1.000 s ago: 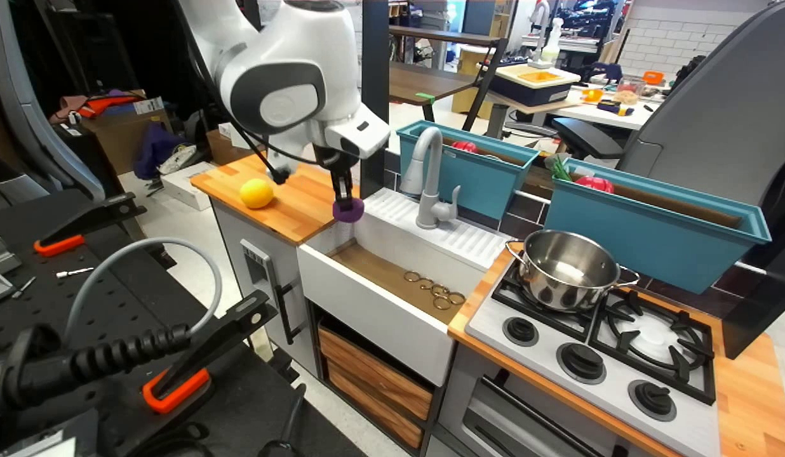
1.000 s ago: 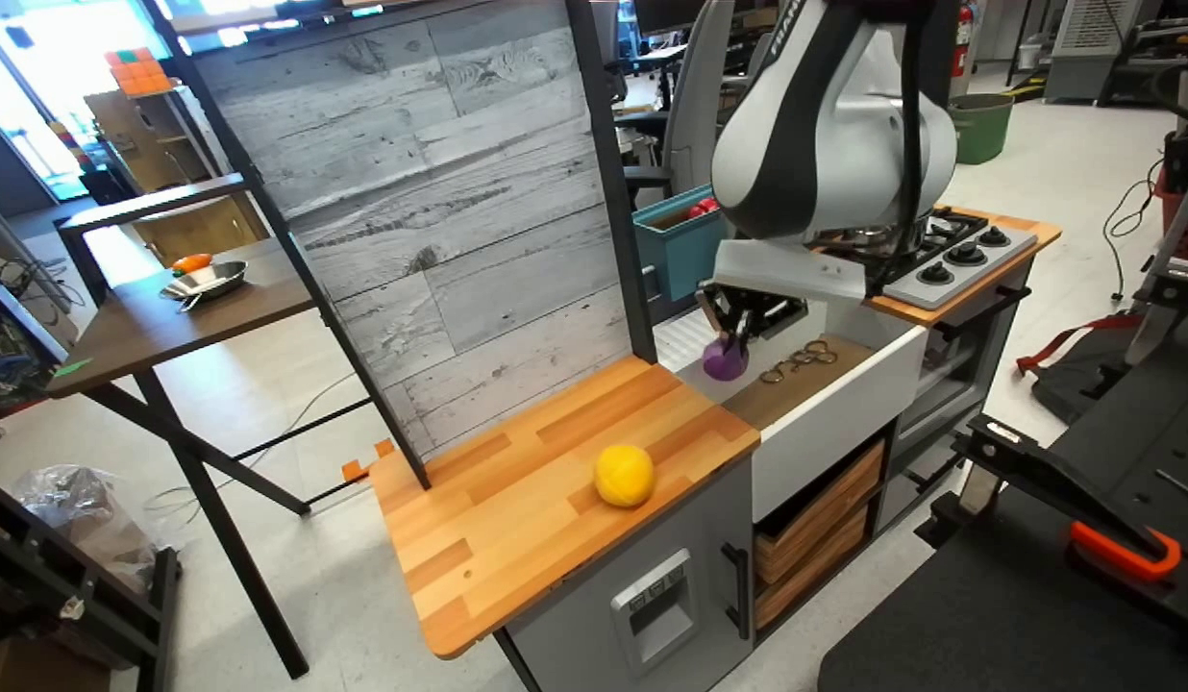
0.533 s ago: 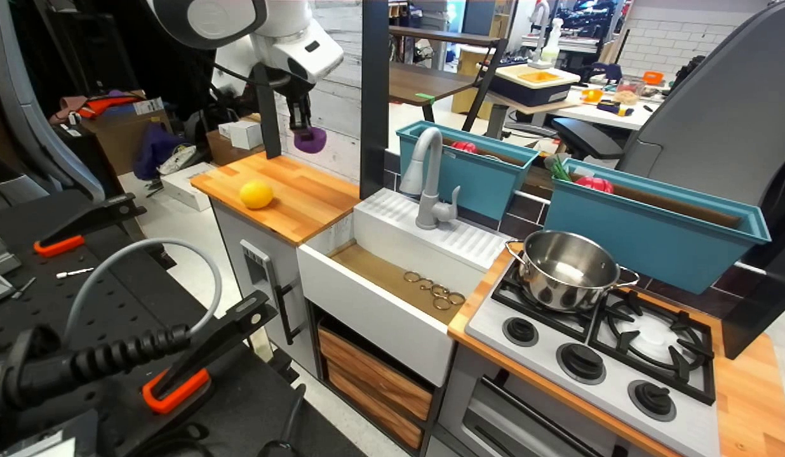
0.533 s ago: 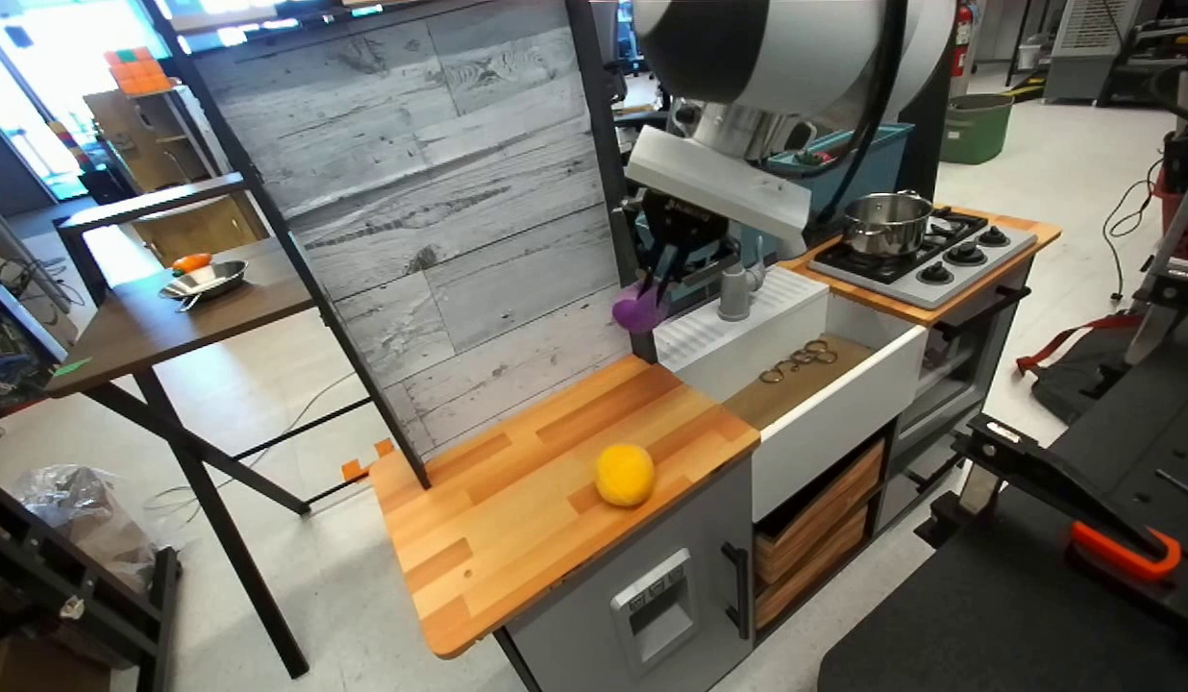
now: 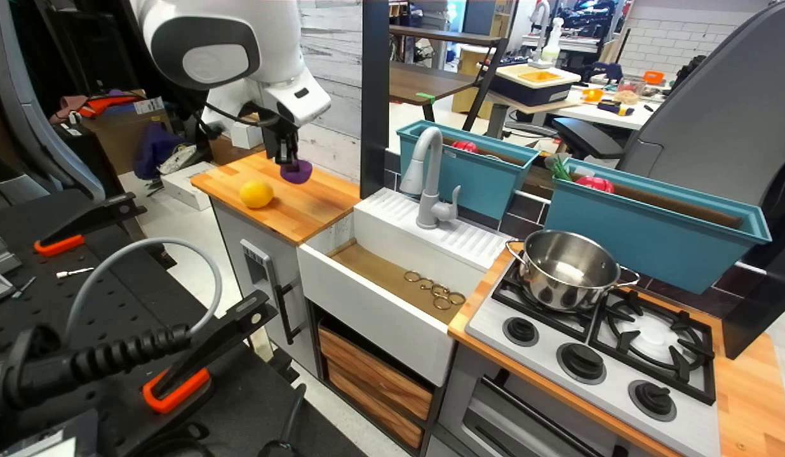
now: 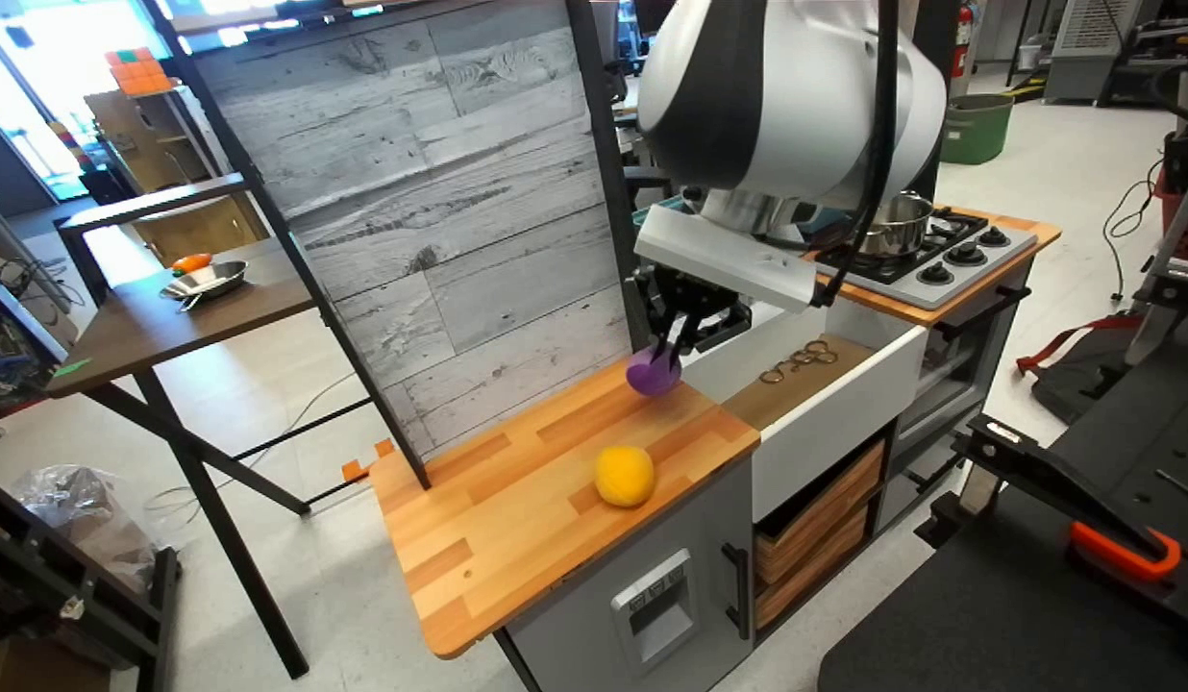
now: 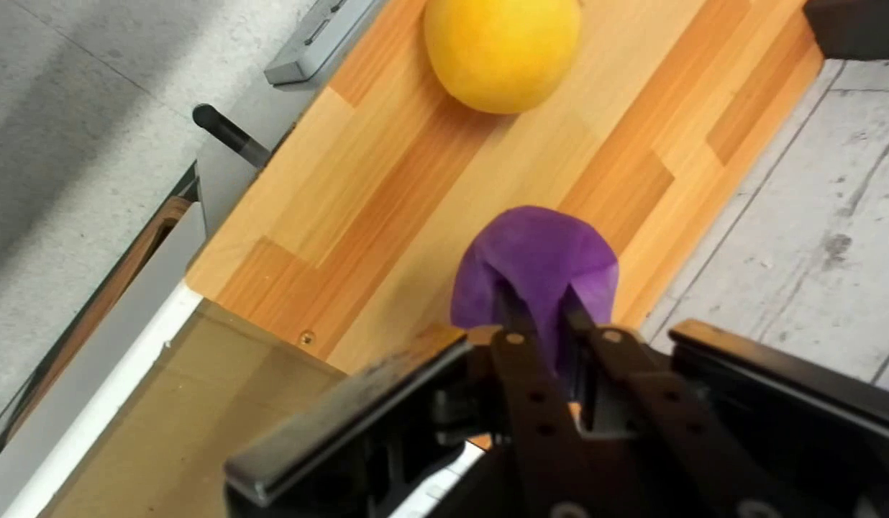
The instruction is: Pick up the purple toy and put it on the countertop.
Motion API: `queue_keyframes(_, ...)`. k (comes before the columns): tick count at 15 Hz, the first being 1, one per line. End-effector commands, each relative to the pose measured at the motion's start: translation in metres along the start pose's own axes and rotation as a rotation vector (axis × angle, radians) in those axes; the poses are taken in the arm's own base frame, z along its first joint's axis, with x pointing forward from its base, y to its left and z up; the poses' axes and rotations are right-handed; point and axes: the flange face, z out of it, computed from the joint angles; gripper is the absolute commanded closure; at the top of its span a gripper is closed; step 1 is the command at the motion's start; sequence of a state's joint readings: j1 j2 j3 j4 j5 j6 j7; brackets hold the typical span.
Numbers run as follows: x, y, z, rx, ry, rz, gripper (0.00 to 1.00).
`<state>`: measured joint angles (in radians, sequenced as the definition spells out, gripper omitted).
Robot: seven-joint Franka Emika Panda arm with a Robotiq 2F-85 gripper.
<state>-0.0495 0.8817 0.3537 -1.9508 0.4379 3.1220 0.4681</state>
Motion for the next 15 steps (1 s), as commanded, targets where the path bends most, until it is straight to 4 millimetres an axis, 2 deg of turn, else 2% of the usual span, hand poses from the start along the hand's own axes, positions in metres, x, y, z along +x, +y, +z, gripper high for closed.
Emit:
queue_keyframes(1,0.006,0.009,0.037,-0.015,0.007,0.025,0.97)
queue_keyframes(7,0.013,0.021,0.078,-0.046,0.034,0.042,0.97)
queue_keyframes(8,0.013,0.019,0.079,-0.046,0.037,0.04,0.72)
queue_keyframes(11,0.012,0.011,0.076,-0.048,0.027,0.032,0.49)
queue_keyframes(15,0.004,0.02,0.064,-0.149,-0.052,0.013,0.19)
